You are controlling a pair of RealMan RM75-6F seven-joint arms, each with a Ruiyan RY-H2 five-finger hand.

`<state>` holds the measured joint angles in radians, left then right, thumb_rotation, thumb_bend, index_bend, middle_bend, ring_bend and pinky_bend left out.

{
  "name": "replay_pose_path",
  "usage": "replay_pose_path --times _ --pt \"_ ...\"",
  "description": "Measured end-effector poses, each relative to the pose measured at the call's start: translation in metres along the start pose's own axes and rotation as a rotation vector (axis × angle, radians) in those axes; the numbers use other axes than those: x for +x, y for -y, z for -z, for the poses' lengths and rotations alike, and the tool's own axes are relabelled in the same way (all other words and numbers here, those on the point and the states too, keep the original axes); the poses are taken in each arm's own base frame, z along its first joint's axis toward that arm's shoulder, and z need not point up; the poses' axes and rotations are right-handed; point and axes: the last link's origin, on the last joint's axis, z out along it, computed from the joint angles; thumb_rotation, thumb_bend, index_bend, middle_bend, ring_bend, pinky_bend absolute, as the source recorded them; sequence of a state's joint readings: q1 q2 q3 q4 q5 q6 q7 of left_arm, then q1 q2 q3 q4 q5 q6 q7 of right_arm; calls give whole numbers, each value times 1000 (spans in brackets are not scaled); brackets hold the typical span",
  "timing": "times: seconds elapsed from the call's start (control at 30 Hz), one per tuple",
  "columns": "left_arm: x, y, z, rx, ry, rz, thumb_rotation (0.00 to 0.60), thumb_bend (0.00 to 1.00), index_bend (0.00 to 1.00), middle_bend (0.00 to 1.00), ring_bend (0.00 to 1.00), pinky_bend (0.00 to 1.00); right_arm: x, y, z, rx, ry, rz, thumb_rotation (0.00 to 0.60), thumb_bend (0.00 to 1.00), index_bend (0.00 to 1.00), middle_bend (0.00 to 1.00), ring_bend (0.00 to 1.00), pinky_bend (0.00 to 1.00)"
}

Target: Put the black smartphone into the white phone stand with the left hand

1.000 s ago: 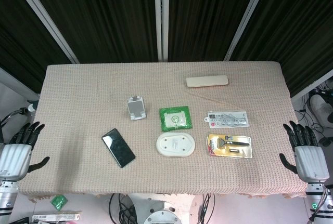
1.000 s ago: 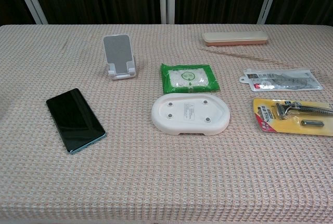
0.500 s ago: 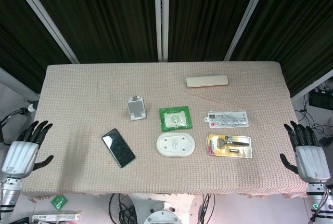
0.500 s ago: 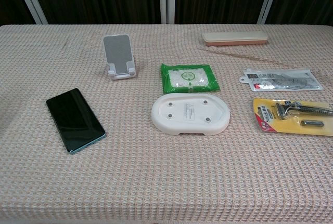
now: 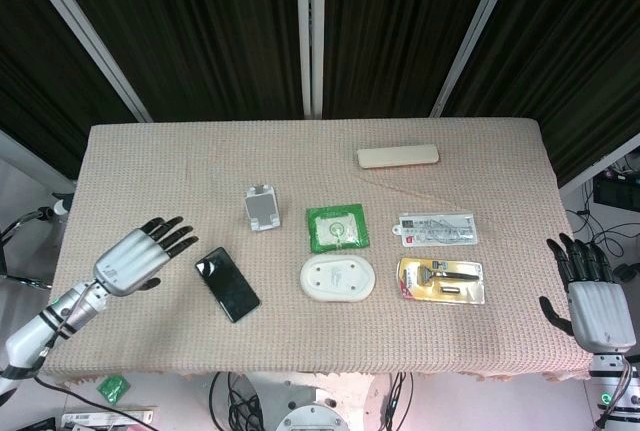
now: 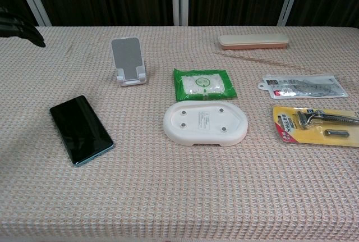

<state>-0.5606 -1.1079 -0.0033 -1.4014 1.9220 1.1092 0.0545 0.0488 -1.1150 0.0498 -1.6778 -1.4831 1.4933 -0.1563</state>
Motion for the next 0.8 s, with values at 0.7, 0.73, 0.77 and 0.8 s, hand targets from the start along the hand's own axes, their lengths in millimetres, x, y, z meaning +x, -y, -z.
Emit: replay_pose_path --times 0.7,0.73,0.77,0.8 --pt "-34 -26 -77 -352 56 -205 600 92 142 186 151 301 0 1 7 -20 -14 5 600 211 0 0 0 0" --pt "-35 -27 -79 -349 58 -198 600 92 142 186 151 301 1 1 7 -22 -15 4 600 210 0 0 0 0" --pt "-36 -27 -81 -347 61 -190 600 91 142 186 151 301 1 1 7 -22 -16 3 600 210 0 0 0 0" --pt "-38 -28 -83 -343 67 -179 600 92 142 186 150 301 1 1 7 -22 -16 3 600 211 0 0 0 0"
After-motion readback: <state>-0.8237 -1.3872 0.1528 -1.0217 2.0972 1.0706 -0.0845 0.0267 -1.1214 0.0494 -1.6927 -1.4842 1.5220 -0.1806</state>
